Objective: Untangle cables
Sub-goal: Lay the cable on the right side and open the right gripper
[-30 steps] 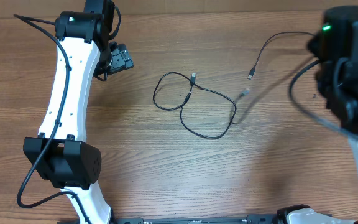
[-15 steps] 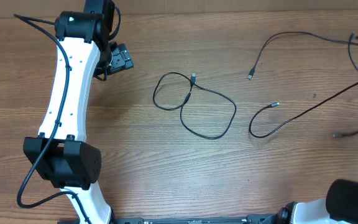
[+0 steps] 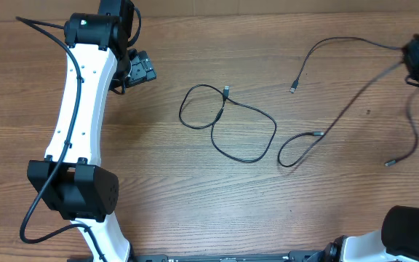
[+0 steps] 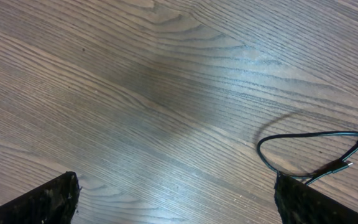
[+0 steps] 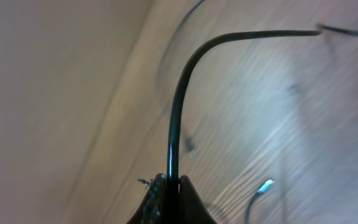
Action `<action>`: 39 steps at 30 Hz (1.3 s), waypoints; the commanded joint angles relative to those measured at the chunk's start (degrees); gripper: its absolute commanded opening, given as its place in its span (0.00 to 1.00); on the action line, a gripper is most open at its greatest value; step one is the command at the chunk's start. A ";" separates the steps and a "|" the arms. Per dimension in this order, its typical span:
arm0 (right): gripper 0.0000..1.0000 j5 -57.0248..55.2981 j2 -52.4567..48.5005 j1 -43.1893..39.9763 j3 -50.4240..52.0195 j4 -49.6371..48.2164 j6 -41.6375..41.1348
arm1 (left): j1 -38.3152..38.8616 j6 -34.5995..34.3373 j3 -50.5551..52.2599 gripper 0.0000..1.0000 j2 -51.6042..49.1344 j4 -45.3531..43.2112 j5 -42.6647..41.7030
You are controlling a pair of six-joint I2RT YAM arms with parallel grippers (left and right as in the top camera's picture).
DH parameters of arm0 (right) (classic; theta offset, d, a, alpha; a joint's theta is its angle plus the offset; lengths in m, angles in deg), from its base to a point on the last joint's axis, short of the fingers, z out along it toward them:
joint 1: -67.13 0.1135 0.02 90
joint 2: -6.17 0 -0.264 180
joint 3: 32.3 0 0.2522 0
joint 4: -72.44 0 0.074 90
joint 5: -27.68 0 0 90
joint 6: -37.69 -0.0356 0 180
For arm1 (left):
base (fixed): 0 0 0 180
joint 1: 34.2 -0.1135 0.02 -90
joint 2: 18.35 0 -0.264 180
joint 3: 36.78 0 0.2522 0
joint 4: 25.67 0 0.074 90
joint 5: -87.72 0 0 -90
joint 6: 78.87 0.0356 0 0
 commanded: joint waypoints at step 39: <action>0.04 -11.52 -15.80 -17.97 -0.33 -14.19 11.80 | 0.39 1.07 -0.02 1.00 0.52 -0.07 0.98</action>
